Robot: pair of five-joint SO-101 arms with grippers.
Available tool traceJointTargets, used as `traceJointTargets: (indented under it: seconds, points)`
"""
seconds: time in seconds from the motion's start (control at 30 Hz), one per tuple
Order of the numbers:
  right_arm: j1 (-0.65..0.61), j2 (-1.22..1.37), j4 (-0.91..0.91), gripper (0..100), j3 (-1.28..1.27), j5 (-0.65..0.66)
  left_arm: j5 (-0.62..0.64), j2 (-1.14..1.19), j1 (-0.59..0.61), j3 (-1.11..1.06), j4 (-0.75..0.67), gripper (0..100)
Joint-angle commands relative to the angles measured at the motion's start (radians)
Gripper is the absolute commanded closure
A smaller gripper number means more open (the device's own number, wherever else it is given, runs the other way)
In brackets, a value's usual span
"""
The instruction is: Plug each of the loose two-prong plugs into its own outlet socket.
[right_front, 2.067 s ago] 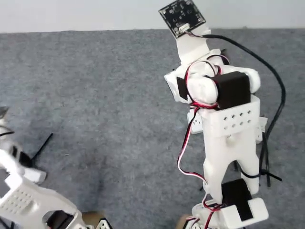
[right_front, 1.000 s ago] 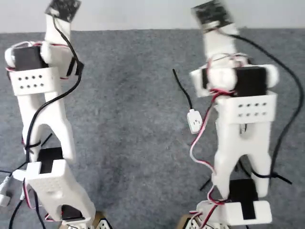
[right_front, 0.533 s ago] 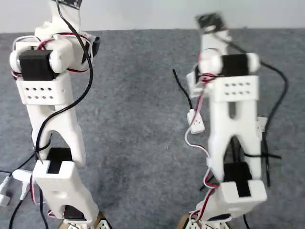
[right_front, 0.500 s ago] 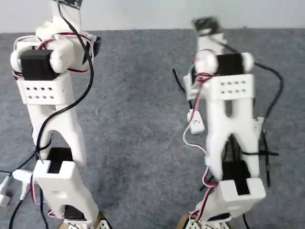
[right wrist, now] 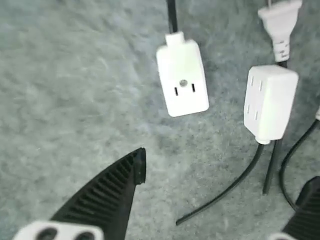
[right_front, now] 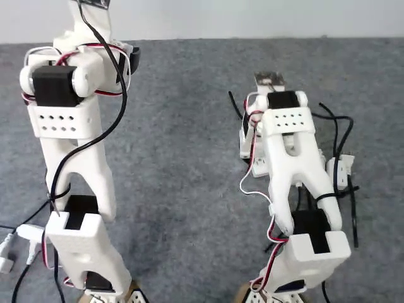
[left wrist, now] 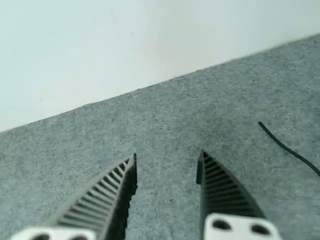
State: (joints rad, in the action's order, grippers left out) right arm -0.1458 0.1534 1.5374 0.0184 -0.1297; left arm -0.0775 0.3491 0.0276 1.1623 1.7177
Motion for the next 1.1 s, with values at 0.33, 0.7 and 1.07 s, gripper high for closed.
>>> traceJointTargets:
  seconds: [0.33,0.7,1.07]
  points:
    - [0.249,-0.007,-0.275,54.2,-0.147,-0.006,0.02,-0.005,-0.003,-0.028,-0.031,81]
    - [0.193,0.031,-0.486,54.2,-0.292,0.08,0.02,-0.006,-0.003,-0.096,-0.044,81]
    - [0.13,0.153,-0.417,54.2,-0.195,0.08,0.02,0.034,0.003,-0.117,-0.032,81]
